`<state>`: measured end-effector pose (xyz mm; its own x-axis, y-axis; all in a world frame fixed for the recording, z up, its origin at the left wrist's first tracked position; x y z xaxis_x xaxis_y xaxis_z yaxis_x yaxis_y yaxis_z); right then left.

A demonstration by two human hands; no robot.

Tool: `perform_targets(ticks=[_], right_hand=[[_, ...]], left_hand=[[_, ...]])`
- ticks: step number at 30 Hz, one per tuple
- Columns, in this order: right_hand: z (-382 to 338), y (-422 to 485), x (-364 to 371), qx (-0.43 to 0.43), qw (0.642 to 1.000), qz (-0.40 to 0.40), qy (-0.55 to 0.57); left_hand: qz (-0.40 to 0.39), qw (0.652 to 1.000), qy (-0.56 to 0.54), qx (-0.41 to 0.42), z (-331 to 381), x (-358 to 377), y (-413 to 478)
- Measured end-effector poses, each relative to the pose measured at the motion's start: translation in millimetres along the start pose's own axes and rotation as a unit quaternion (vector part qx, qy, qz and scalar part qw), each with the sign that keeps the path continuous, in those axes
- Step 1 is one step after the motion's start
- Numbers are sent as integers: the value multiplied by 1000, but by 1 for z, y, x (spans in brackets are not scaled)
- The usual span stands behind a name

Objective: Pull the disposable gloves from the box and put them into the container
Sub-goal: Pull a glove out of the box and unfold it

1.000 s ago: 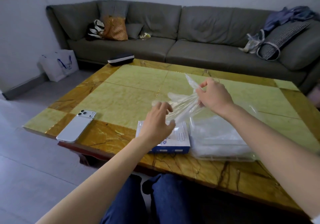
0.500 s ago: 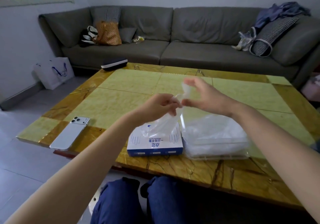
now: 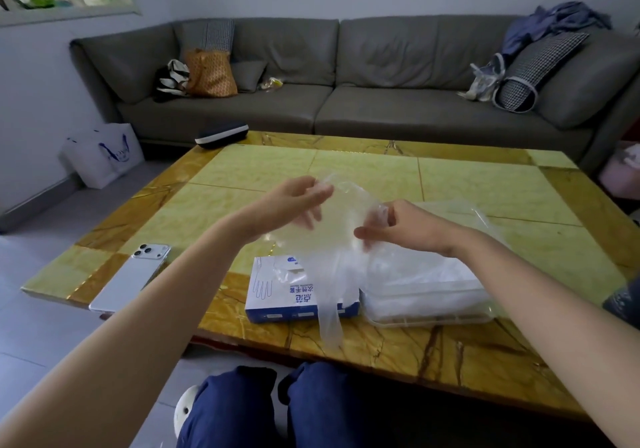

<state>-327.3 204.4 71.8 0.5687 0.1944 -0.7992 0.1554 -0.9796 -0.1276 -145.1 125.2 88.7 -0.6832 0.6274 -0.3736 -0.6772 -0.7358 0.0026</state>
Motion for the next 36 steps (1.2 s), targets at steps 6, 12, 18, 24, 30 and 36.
perform_targets(ticks=[6, 12, 18, 24, 30, 36], right_hand=[[19, 0, -11, 45, 999, -6, -14], [48, 14, -57, 120, 960, 212, -134], [54, -21, -75, -43, 819, 527, -223], [100, -51, -40, -101, 867, 328, -361], [139, -34, -15, -16, 934, 124, -335], [157, -17, -4, 76, 943, -40, -321]], left_hand=[[92, 991, 75, 65, 1, 12, 27], [179, 974, 69, 118, 29, 26, 61], [255, 908, 20, 333, 42, 37, 54], [66, 932, 251, 253, -6, 73, 44], [-110, 897, 414, 109, -44, 108, 73], [-225, 796, 563, 7, -44, 139, 85]])
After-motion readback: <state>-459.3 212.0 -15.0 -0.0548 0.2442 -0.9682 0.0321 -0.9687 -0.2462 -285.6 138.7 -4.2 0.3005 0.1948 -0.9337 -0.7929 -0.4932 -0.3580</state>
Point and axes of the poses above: each hand's wrist, its own y-axis towards the middle knuckle, its own x-axis out of the palm, z = x × y, the point moved 2 cm from there along y, towards the middle knuckle, and after that the axes turned 13 degrees about -y, right-handed, at the moved point
